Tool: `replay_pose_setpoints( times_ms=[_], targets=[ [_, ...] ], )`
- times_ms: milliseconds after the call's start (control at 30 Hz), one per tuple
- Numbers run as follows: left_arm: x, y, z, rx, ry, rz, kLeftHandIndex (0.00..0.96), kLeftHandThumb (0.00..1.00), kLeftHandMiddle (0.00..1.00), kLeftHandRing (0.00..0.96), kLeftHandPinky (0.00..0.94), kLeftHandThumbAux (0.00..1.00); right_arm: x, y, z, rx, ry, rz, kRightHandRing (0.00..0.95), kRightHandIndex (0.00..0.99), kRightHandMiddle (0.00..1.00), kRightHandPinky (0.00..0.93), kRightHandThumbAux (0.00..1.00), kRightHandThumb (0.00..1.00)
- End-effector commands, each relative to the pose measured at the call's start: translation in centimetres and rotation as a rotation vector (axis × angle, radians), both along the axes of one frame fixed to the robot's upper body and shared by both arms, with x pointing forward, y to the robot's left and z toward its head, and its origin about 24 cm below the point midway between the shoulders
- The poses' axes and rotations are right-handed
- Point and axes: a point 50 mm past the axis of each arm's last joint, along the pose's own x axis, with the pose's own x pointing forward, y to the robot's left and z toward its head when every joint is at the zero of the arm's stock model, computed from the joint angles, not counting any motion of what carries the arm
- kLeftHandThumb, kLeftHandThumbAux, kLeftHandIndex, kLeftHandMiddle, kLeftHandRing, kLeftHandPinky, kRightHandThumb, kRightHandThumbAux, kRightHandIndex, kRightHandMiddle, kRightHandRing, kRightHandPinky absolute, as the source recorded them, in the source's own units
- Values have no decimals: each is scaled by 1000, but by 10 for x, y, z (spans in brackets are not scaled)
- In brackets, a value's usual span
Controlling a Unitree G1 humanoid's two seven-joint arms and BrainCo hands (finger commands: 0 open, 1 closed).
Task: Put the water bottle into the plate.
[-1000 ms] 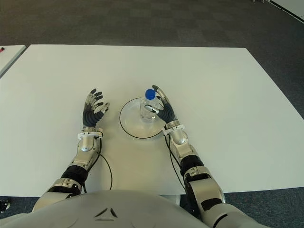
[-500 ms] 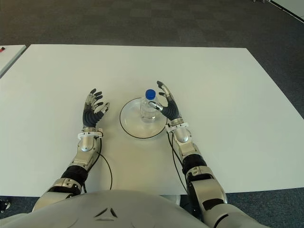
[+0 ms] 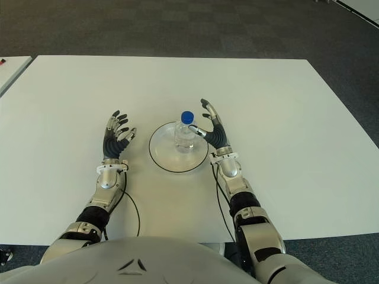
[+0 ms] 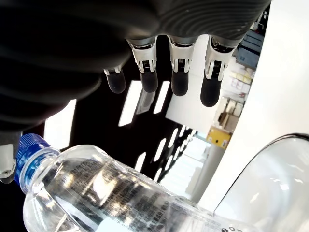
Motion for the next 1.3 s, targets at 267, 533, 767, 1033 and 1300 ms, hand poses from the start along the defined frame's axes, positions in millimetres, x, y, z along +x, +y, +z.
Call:
replay_pose_setpoints(
  times_ms=[267, 533, 767, 1033, 1300],
  targets=[
    [-2, 3, -4, 8, 26, -4, 107, 340, 198, 217, 272, 845, -1, -7, 3, 14, -18, -25, 87, 0, 52, 204, 392, 521],
    [-1, 3, -3, 17, 22, 2, 109, 335, 202, 218, 271, 851, 1, -11, 6, 41, -2, -3, 73, 0, 26, 199, 379, 521],
    [-1, 4, -4, 19, 28, -2, 111, 325, 200, 217, 272, 853, 2, -18, 6, 39, 28, 31, 57, 0, 3, 181, 369, 477],
    [-1, 5, -3, 20, 16, -2, 109, 338, 206, 224, 277, 844, 5, -24, 7, 111, 45, 1, 65, 0, 11, 187, 424, 504],
    [0, 6, -3, 16, 11, -1, 112, 331, 213, 231, 286, 838, 8, -40, -1, 173, 89, -75, 128, 0, 53, 244, 564, 515]
  ],
)
